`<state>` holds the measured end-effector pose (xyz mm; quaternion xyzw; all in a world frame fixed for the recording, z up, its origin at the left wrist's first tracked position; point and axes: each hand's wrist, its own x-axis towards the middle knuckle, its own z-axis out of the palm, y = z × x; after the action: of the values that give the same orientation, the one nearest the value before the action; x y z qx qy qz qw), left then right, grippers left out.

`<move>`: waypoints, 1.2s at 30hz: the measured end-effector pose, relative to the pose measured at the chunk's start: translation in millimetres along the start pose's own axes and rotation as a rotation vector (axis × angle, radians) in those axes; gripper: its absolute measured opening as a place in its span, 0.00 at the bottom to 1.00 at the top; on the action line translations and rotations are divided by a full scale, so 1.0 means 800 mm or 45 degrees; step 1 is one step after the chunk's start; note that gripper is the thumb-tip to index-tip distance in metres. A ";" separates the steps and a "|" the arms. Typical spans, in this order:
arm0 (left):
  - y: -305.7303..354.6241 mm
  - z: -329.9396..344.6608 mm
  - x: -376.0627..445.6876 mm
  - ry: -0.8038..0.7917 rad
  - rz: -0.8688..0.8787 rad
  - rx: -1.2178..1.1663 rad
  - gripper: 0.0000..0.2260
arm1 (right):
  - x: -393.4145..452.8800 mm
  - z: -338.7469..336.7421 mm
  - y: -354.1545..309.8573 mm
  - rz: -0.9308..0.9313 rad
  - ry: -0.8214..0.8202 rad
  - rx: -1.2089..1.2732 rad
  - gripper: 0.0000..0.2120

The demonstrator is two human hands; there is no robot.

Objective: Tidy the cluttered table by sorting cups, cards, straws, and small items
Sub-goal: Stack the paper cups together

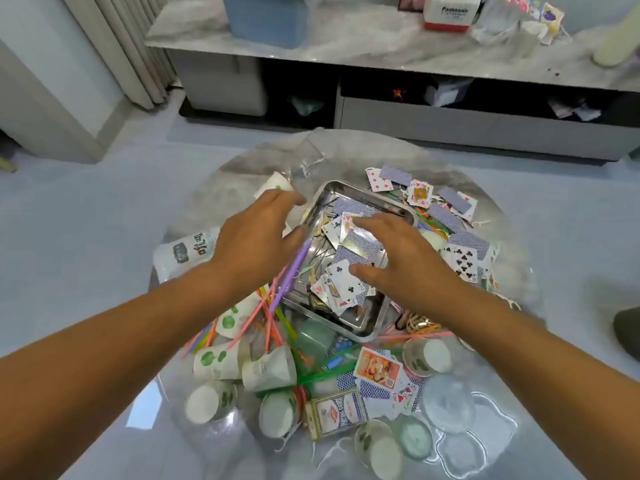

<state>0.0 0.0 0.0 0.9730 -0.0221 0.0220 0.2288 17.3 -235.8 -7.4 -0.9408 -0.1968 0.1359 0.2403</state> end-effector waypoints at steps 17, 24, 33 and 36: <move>-0.038 0.127 -0.052 0.114 0.196 0.102 0.20 | 0.004 0.120 0.022 -0.373 0.154 -0.212 0.25; -0.006 0.127 -0.105 0.155 0.267 0.162 0.19 | -0.053 0.111 0.013 -0.373 0.161 -0.219 0.20; 0.034 0.140 -0.197 -0.017 0.370 0.227 0.35 | -0.153 0.100 0.018 -0.188 0.154 -0.104 0.17; 0.027 0.137 -0.225 -0.124 0.317 0.212 0.39 | -0.191 0.111 0.026 -0.113 0.066 -0.127 0.20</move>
<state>-177.3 -62.3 -98.0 0.9782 -0.1519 0.0049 0.1415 -142.6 -283.5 -68.2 -0.9451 -0.2388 0.0908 0.2037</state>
